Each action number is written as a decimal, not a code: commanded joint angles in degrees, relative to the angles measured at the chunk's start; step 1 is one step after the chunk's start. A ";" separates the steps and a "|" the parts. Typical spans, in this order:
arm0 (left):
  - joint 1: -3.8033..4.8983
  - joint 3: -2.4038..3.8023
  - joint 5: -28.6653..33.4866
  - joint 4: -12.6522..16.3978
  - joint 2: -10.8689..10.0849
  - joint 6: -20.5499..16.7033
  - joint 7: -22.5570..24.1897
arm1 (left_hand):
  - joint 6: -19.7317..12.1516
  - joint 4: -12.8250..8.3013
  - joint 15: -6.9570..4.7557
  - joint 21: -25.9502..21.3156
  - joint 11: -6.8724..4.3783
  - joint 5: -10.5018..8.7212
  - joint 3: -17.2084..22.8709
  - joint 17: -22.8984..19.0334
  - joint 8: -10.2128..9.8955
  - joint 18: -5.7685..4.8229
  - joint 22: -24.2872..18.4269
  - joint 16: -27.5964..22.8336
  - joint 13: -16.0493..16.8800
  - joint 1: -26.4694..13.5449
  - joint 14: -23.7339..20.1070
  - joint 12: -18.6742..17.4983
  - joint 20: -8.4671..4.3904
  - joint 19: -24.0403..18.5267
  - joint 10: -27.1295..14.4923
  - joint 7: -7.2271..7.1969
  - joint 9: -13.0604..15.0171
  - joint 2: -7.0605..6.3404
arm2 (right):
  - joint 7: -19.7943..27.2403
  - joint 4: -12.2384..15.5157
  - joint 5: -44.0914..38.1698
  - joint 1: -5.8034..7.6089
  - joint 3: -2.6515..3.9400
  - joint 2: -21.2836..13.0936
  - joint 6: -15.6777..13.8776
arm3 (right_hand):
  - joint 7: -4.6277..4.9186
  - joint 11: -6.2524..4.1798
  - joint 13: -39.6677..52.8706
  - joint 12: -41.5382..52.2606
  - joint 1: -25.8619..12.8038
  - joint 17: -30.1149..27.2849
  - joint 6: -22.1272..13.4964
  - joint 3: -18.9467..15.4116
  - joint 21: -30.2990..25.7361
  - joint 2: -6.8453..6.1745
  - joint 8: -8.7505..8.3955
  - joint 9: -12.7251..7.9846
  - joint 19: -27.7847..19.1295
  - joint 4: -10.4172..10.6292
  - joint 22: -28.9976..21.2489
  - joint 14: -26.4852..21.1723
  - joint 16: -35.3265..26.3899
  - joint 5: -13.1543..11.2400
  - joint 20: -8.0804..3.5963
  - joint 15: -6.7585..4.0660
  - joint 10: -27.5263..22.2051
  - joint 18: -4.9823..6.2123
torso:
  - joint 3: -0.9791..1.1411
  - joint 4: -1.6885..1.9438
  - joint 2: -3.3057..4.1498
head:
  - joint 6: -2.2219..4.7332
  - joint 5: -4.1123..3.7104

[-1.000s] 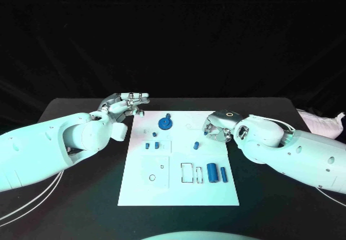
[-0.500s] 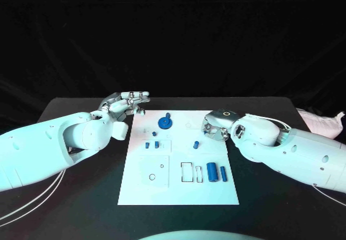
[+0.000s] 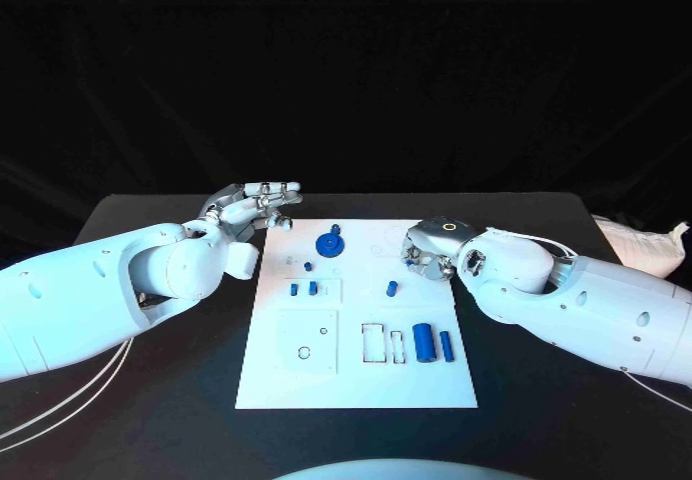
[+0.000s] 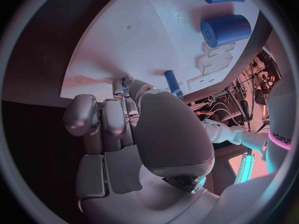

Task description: Assemble the parts on the task board

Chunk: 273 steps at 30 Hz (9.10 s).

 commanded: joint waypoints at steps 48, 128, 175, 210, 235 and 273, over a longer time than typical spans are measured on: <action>0.01 0.05 -0.75 0.11 0.56 0.37 0.47 | -1.23 -0.50 0.51 -0.32 0.19 0.02 -0.42 -1.74 0.01 0.59 -0.24 -0.77 -0.13 -0.47 -0.87 0.78 0.38 0.08 -1.58 0.33 -0.01 0.14 | 3.78 15.23 2.86 -5.63 1.61 2.26 -9.21 | 0.57 0.36 -0.86 -0.96 -0.38 -0.01 0.67 1.89 1.04 0.20 0.10 0.48 0.88 -2.53 1.03 2.32 0.60 0.87 -0.13 -0.32 1.66 -0.60 | -0.13 0.16 -0.03 | -0.64 4.21; 0.03 0.05 -1.81 1.05 0.42 1.30 -1.14 | -1.83 -0.58 0.69 -0.51 0.40 0.02 -0.75 -2.18 0.12 0.59 -0.37 -0.84 -0.19 -0.87 -1.12 1.16 0.55 -0.06 -2.46 0.54 0.01 0.27 | 1.37 14.34 7.86 -8.20 1.29 0.84 -12.05 | 3.27 3.35 -3.82 4.07 -5.31 -2.25 -7.88 -5.57 -5.24 -1.14 -1.21 -1.05 -2.15 -1.24 -7.92 1.13 -0.12 2.49 2.11 2.08 -11.19 0.93 | -0.19 -0.11 -0.08 | -1.13 5.63; 0.01 0.03 -2.15 0.63 0.87 2.13 -1.43 | -1.94 -0.66 0.71 -0.53 0.43 0.02 -0.78 -2.09 0.17 0.60 -0.39 -0.70 -0.19 -0.86 -1.06 1.28 0.58 -0.05 -2.62 0.56 0.02 0.33 | -2.79 11.40 2.29 -4.93 2.28 -2.65 -0.54 | 0.80 0.54 -3.49 7.70 1.53 -2.60 -2.71 -3.82 -2.22 3.48 1.06 -0.15 0.70 -2.90 -3.93 1.98 1.11 -0.67 0.13 -0.10 -3.29 0.10 | -0.29 -0.59 -0.18 | -0.97 5.05; 0.01 0.03 -3.73 0.19 1.68 2.91 -1.56 | -2.07 -0.52 0.79 -0.59 0.48 -0.01 -0.98 -2.17 0.32 0.59 -0.45 -0.61 -0.18 -1.23 -1.06 1.57 0.67 -0.06 -2.82 0.60 0.05 0.49 | 0.04 22.50 6.79 -5.92 2.86 1.80 -7.10 | 1.27 0.63 -2.62 6.03 -0.01 -1.92 -1.91 0.22 -0.92 1.70 0.87 0.00 1.09 -5.41 -2.33 2.03 2.19 0.79 -0.07 -0.17 -1.03 -0.12 | -0.43 -0.24 -0.16 | -1.18 6.25; 0.01 0.04 -3.73 0.27 2.44 3.36 -1.53 | -2.08 -0.51 0.79 -0.60 0.48 -0.01 -1.00 -2.16 0.33 0.59 -0.46 -0.59 -0.18 -1.25 -1.06 1.59 0.67 -0.06 -2.83 0.60 0.05 0.50 | 1.96 15.23 6.09 -11.59 1.51 9.91 -3.65 | 1.30 0.66 -2.54 5.73 -0.25 -1.89 -1.91 0.68 -0.93 1.56 0.78 -0.01 1.01 -5.71 -2.38 2.00 2.26 1.22 -0.11 -0.16 -0.98 -0.10 | -0.38 -0.37 -0.16 | -2.23 7.82; 0.02 0.04 -3.73 0.20 2.49 3.46 -1.58 | -2.12 -0.54 0.80 -0.61 0.48 0.00 -1.04 -2.19 0.36 0.60 -0.47 -0.57 -0.17 -1.27 -1.07 1.66 0.68 -0.05 -2.90 0.60 0.06 0.50 | 2.24 12.55 6.12 -12.22 0.04 11.26 -5.31 | 3.91 4.24 -4.20 -1.11 -7.85 -7.10 -16.95 -4.32 -7.39 -3.40 -1.89 -1.92 -3.14 -3.33 -11.49 0.41 -2.10 2.51 2.18 2.68 -16.99 1.42 | -0.39 -0.42 -0.23 | -2.49 7.82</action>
